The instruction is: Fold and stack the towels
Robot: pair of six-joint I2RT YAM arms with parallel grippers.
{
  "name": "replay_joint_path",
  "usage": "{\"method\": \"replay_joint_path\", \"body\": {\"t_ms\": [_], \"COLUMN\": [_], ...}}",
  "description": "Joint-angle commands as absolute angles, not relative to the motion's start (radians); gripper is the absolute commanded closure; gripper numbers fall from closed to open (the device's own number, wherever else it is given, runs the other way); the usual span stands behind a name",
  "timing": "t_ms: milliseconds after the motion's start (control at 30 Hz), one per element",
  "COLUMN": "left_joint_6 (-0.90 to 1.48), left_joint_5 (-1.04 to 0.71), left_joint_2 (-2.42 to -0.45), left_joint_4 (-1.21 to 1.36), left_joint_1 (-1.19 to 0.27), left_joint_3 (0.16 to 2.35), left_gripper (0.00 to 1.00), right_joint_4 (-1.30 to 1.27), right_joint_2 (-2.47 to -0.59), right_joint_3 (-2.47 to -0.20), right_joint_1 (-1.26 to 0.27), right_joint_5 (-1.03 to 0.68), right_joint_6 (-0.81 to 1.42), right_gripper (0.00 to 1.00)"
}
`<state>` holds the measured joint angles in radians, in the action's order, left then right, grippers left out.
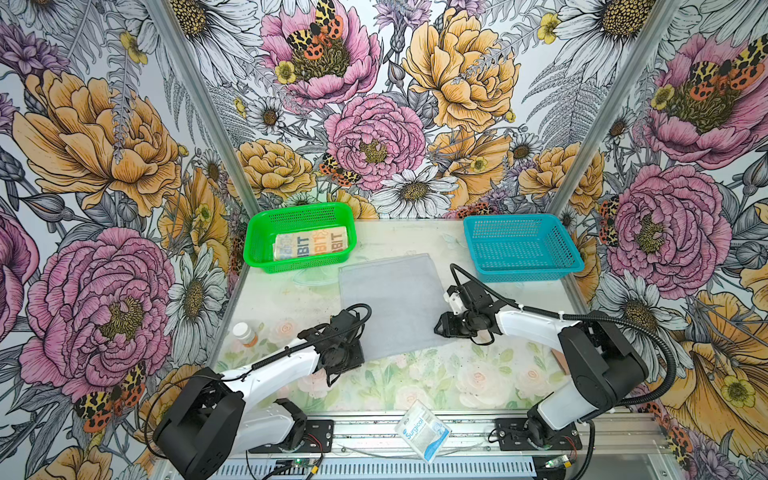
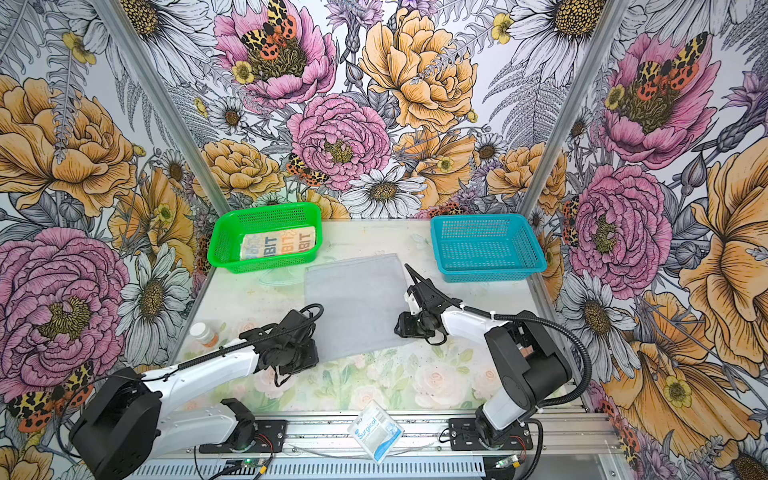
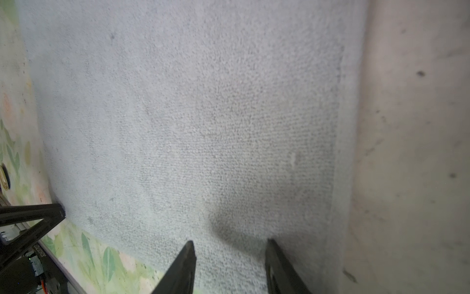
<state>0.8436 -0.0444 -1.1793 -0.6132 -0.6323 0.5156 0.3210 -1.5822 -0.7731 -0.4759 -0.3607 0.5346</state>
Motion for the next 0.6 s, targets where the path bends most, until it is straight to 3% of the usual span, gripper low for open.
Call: {"method": "replay_joint_path", "body": {"t_ms": [0,267,567], "left_joint_6": [0.886,0.848,0.814], "left_joint_5": [-0.033,-0.049,-0.043], "left_joint_2": [-1.122,-0.980,-0.999], "left_joint_4": [-0.669,-0.714,-0.723], "left_joint_1": [-0.643,-0.624,-0.591], "left_joint_3": [0.470,0.509,0.512], "left_gripper": [0.71,0.61,0.56], "right_joint_4": [0.373,0.379,0.406], "right_joint_2": [-1.589,-1.531,-1.397], "right_joint_3": [-0.759,-0.757,-0.666], "right_joint_1": [-0.462,-0.452,-0.391], "right_joint_5": [-0.343,-0.336,-0.332], "right_joint_6": [0.536,0.533,0.531], "right_gripper": [0.53,0.54,0.53]}}
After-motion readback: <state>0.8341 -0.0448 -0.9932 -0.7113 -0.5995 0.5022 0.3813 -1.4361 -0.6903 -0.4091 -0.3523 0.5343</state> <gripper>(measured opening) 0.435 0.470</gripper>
